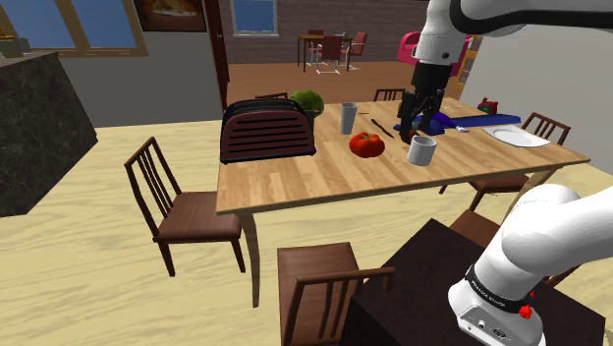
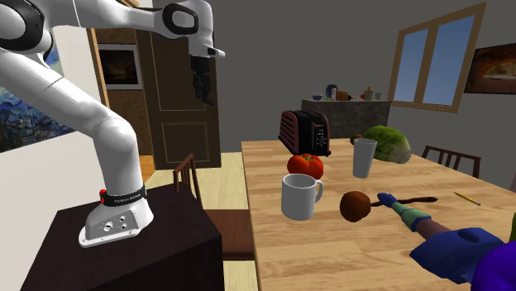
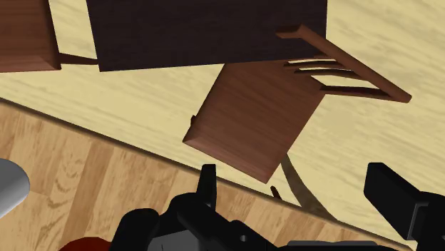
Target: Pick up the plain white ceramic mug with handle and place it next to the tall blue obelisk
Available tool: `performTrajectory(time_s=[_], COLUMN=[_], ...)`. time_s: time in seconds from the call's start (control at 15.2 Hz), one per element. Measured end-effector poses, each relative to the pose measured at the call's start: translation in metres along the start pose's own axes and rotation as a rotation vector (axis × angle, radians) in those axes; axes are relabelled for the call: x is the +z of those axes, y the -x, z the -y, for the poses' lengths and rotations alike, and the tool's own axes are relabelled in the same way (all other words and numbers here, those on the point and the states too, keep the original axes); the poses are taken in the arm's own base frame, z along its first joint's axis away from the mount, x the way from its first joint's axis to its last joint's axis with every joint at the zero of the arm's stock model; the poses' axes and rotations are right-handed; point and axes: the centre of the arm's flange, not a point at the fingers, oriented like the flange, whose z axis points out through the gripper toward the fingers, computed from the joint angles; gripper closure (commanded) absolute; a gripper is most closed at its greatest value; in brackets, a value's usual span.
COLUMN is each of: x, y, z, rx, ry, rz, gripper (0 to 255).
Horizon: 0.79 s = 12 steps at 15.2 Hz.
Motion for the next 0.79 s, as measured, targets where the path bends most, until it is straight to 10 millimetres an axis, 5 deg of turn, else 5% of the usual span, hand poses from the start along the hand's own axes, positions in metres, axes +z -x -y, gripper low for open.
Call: performTrajectory(time_s=[0.26, 0.79], x=[0.01, 0.05], y=[-0.01, -0.047], z=[-0.022, -0.108], rx=[0.001, 0.005], ry=[0.006, 0.032], rz=[0.003, 0.016], gripper=[0, 0])
